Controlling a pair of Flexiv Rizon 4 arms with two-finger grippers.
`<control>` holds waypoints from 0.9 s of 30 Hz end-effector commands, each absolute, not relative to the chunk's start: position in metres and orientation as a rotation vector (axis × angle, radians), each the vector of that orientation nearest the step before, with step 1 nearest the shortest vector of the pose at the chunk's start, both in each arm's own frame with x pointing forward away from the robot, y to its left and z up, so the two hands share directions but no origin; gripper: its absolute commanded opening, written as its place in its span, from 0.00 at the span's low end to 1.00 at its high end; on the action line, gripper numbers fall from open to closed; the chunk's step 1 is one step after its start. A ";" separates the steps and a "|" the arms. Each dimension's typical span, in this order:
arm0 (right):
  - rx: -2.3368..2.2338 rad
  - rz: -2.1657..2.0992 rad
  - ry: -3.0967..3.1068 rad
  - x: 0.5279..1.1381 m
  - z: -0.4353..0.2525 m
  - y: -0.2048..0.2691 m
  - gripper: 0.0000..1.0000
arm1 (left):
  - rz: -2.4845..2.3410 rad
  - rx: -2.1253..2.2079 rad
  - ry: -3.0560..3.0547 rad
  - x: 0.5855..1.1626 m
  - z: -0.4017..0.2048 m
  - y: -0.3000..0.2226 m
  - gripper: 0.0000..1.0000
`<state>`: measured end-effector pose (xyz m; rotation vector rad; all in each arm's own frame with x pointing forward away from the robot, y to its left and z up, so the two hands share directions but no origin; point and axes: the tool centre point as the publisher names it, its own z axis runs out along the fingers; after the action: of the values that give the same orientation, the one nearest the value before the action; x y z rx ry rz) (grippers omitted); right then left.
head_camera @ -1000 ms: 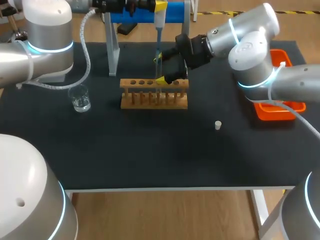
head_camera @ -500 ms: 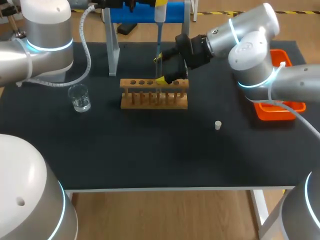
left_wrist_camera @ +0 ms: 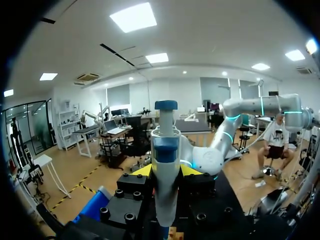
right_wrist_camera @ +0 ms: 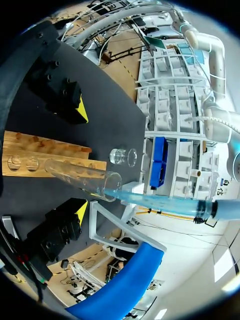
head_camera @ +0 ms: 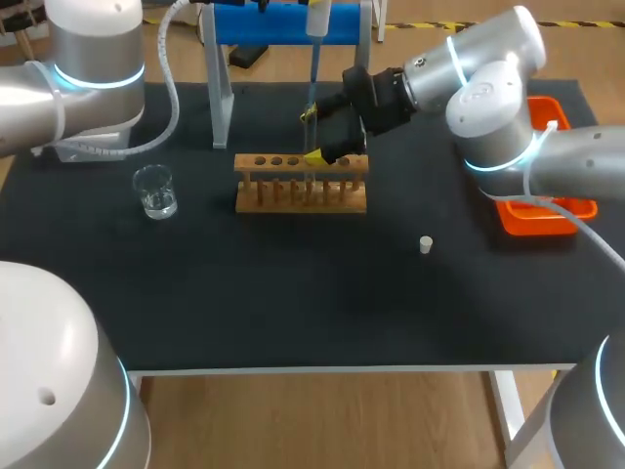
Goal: Invert the test tube, pick up the pipette, mount the tip to pipette, aspirate from beaker and dispense into the tube, eject the tip, return the pipette, and cap with the stopper.
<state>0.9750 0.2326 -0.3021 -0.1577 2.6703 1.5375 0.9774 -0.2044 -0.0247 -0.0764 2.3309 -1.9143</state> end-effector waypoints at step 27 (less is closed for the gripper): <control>-0.160 1.537 2.671 0.975 -0.302 0.232 1.00 | -1.804 -0.111 2.322 0.957 0.015 -0.179 0.00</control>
<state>0.9750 0.2327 -0.3020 -0.1578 2.6704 1.5373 0.9716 -0.1926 0.0105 -0.0950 2.3200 -1.8218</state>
